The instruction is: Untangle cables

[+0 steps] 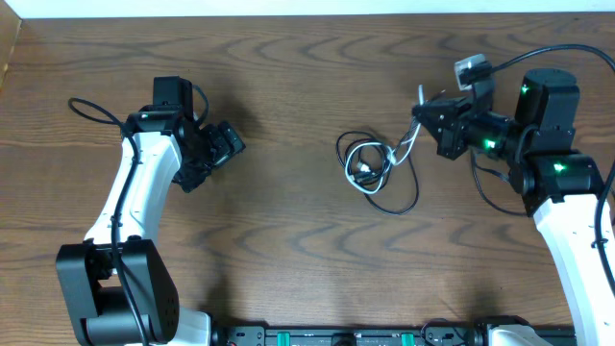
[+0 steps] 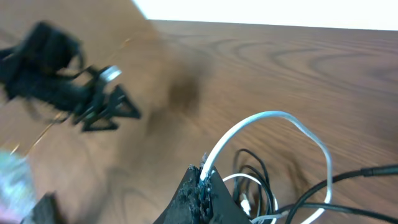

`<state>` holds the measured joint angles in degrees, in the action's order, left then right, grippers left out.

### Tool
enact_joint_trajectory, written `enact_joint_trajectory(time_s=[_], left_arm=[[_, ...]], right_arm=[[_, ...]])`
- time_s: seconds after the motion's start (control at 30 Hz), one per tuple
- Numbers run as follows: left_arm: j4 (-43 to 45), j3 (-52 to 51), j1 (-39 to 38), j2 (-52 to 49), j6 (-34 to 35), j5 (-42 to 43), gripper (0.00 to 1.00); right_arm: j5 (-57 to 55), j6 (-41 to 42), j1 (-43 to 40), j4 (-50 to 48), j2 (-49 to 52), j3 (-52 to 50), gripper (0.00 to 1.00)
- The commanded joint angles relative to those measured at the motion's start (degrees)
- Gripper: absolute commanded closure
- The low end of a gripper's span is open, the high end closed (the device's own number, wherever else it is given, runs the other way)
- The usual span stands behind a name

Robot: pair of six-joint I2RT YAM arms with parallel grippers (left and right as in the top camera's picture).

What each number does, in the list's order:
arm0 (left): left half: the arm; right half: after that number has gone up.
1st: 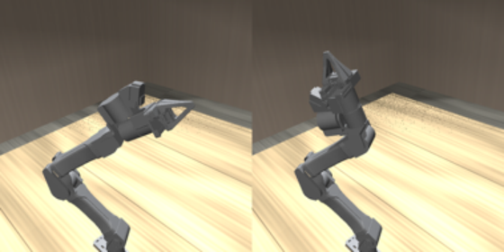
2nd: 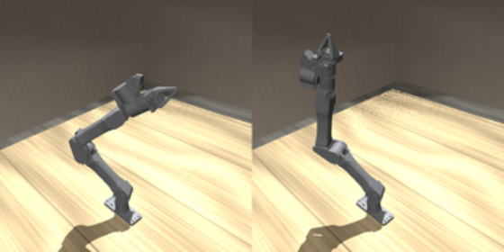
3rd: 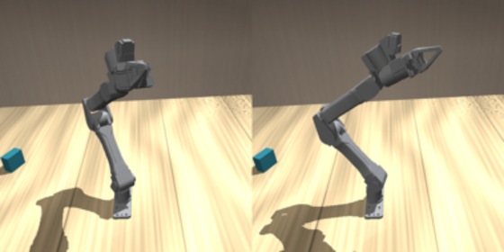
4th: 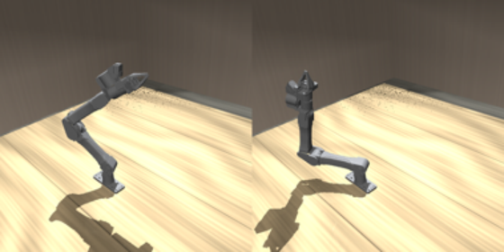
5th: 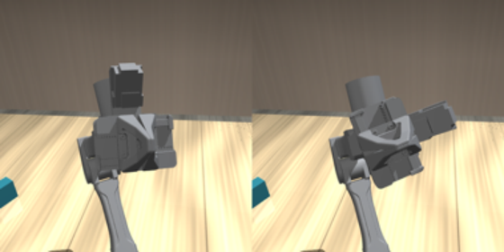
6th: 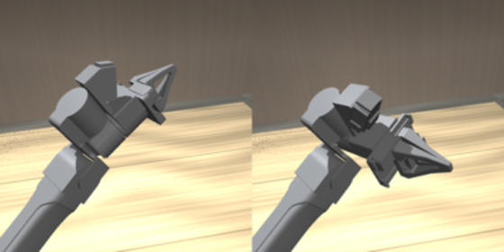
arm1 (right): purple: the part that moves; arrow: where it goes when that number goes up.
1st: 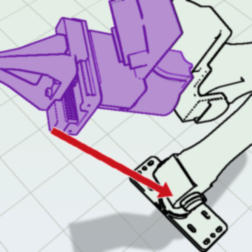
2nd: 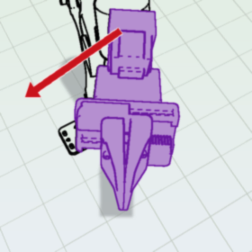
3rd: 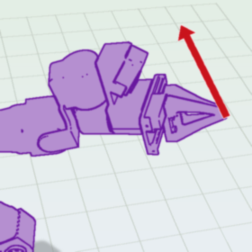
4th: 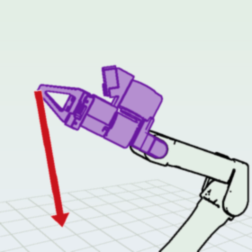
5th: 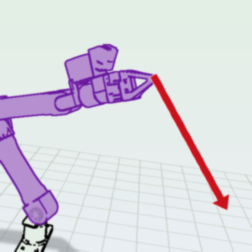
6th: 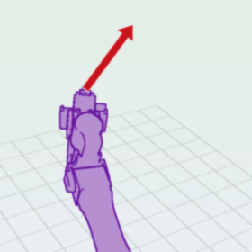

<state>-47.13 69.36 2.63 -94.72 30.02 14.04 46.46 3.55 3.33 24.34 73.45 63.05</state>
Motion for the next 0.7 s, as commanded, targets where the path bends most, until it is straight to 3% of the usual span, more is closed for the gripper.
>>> enact_joint_trajectory(time_s=[0.0,0.1,0.33,0.5,0.67], left_arm=[[-0.2,1.6,0.2,1.0,-0.1,-0.5,0.02],[-0.2,1.6,0.2,1.0,-0.1,-0.5,0.02],[-0.2,1.6,0.2,1.0,-0.1,-0.5,0.02],[-0.2,1.6,0.2,1.0,-0.1,-0.5,0.02],[-0.2,1.6,0.2,1.0,-0.1,-0.5,0.02]], right_arm=[[5.5,-5.4,-0.2,1.4,1.8,0.2,0.99],[-0.7,-5.3,-0.3,4.9,5.6,0.2,0.99],[-28.7,6.1,-0.3,12.8,13.7,0.2,0.99],[-28.7,8.9,-0.5,10.4,13.7,2.0,0.99],[-16.0,5.4,-0.7,5.3,9.3,10.6,0.99]])
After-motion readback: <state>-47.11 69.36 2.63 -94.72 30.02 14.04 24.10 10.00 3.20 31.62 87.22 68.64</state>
